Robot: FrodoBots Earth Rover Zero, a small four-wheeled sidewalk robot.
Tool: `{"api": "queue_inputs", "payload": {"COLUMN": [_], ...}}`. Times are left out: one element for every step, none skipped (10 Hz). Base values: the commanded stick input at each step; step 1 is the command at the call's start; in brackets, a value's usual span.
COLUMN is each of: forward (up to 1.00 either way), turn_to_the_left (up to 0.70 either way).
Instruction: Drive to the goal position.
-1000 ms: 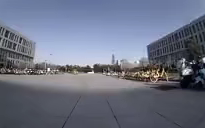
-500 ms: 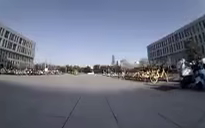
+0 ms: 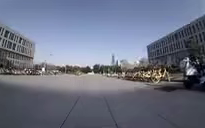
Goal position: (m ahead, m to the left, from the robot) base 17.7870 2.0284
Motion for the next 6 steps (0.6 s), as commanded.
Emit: {"api": "queue_inputs", "payload": {"forward": [1.0, 1.0, 1.0, 1.0, 1.0, 1.0], "turn_to_the_left": [0.02, 0.02, 0.02, 0.02, 0.02, 0.02]}}
